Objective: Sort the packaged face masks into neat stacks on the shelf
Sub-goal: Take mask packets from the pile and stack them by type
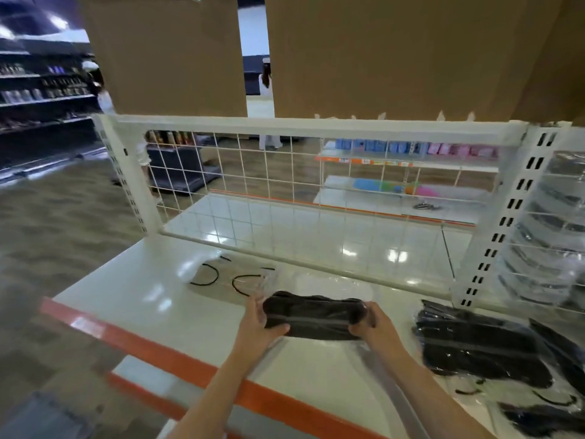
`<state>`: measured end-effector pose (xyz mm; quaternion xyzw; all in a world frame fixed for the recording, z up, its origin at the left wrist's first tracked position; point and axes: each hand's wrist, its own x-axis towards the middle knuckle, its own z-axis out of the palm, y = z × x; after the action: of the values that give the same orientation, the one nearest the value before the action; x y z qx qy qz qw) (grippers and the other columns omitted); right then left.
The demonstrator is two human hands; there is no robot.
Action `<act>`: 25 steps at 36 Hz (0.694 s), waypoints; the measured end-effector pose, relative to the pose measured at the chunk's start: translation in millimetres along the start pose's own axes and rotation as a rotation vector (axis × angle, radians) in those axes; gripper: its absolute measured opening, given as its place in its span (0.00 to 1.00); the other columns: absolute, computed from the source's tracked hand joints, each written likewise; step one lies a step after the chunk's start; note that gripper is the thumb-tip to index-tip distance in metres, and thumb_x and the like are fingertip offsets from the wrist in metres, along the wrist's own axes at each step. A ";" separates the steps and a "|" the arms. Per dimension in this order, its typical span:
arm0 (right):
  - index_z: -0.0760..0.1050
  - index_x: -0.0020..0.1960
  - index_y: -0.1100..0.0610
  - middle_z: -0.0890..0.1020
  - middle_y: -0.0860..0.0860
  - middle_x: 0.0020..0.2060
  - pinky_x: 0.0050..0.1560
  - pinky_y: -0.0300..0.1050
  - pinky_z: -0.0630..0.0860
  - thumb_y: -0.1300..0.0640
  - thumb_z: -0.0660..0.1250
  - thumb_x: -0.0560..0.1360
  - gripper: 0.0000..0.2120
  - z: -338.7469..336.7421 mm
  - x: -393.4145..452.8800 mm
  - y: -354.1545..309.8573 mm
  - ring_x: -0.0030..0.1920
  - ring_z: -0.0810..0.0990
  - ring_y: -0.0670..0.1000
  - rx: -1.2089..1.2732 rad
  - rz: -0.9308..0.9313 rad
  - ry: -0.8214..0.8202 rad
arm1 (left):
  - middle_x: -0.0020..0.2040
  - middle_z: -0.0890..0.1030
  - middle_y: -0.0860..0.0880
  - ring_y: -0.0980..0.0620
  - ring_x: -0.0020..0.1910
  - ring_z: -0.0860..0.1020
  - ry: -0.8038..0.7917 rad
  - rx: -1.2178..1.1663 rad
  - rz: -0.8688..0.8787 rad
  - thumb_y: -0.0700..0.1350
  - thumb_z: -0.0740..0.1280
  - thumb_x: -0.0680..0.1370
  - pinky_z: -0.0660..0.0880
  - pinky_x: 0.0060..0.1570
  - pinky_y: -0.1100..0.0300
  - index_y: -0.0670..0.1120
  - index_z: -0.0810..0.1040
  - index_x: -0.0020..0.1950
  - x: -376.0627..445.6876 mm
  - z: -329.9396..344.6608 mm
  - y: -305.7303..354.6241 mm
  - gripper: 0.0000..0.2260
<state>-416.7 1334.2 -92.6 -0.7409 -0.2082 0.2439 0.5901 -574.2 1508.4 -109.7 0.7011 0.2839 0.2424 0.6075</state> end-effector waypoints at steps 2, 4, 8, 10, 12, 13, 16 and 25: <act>0.70 0.49 0.65 0.75 0.54 0.40 0.30 0.27 0.69 0.79 0.61 0.69 0.14 5.4 0.6 -1.0 0.39 0.74 0.49 0.044 0.023 0.012 | 0.62 0.75 0.48 0.49 0.62 0.75 -0.043 0.021 0.013 0.38 0.77 0.65 0.75 0.59 0.47 0.46 0.60 0.72 2.8 0.4 -1.8 0.40; 0.70 0.48 0.63 0.76 0.52 0.40 0.32 0.27 0.70 0.79 0.61 0.68 0.14 12.7 1.9 -2.2 0.40 0.74 0.49 0.021 0.013 0.008 | 0.59 0.76 0.49 0.54 0.57 0.78 -0.066 0.077 0.035 0.39 0.76 0.66 0.78 0.55 0.48 0.46 0.57 0.74 4.6 1.0 -2.6 0.42; 0.69 0.44 0.63 0.75 0.52 0.36 0.29 0.27 0.69 0.80 0.60 0.69 0.13 24.7 4.1 -10.5 0.38 0.73 0.51 0.040 0.018 0.030 | 0.55 0.79 0.47 0.53 0.53 0.80 -0.003 0.063 0.045 0.36 0.75 0.68 0.78 0.54 0.45 0.45 0.68 0.66 17.8 -10.9 -6.6 0.29; 0.71 0.43 0.62 0.76 0.53 0.38 0.33 0.28 0.71 0.77 0.62 0.69 0.12 32.3 8.1 -16.2 0.41 0.75 0.53 0.007 0.004 0.029 | 0.53 0.81 0.48 0.50 0.54 0.80 0.044 0.058 0.072 0.34 0.74 0.69 0.77 0.57 0.47 0.48 0.73 0.58 27.9 -20.5 -3.8 0.21; 0.73 0.44 0.59 0.79 0.55 0.43 0.40 0.33 0.73 0.74 0.64 0.70 0.11 42.6 12.2 -24.0 0.45 0.77 0.53 -0.018 -0.026 0.010 | 0.51 0.80 0.52 0.53 0.53 0.79 0.087 0.092 0.116 0.33 0.74 0.69 0.75 0.56 0.58 0.53 0.73 0.53 38.0 -31.9 3.5 0.21; 0.74 0.46 0.61 0.80 0.57 0.45 0.44 0.37 0.74 0.73 0.65 0.69 0.11 49.3 14.3 -28.0 0.47 0.78 0.53 -0.017 -0.034 0.005 | 0.50 0.80 0.54 0.55 0.52 0.78 0.096 0.107 0.124 0.33 0.74 0.69 0.74 0.54 0.64 0.54 0.72 0.52 42.6 -39.9 8.0 0.21; 0.74 0.51 0.64 0.80 0.59 0.48 0.51 0.47 0.75 0.72 0.65 0.69 0.11 74.6 22.3 -43.0 0.50 0.78 0.56 -0.017 -0.043 -0.002 | 0.49 0.79 0.52 0.54 0.52 0.78 0.098 0.140 0.152 0.33 0.74 0.69 0.74 0.53 0.68 0.47 0.73 0.55 59.2 -70.7 12.3 0.19; 0.74 0.50 0.60 0.79 0.54 0.47 0.46 0.39 0.72 0.68 0.65 0.73 0.08 182.4 44.7 -73.9 0.48 0.77 0.50 -0.001 -0.098 -0.121 | 0.47 0.79 0.48 0.61 0.44 0.79 0.224 0.130 0.128 0.26 0.71 0.68 0.75 0.47 0.70 0.45 0.74 0.52 76.7 -176.4 24.2 0.19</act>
<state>-493.5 1517.9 -59.3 -0.7141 -0.2795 0.2590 0.5873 -637.2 1685.1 -60.7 0.7243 0.3197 0.3386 0.5085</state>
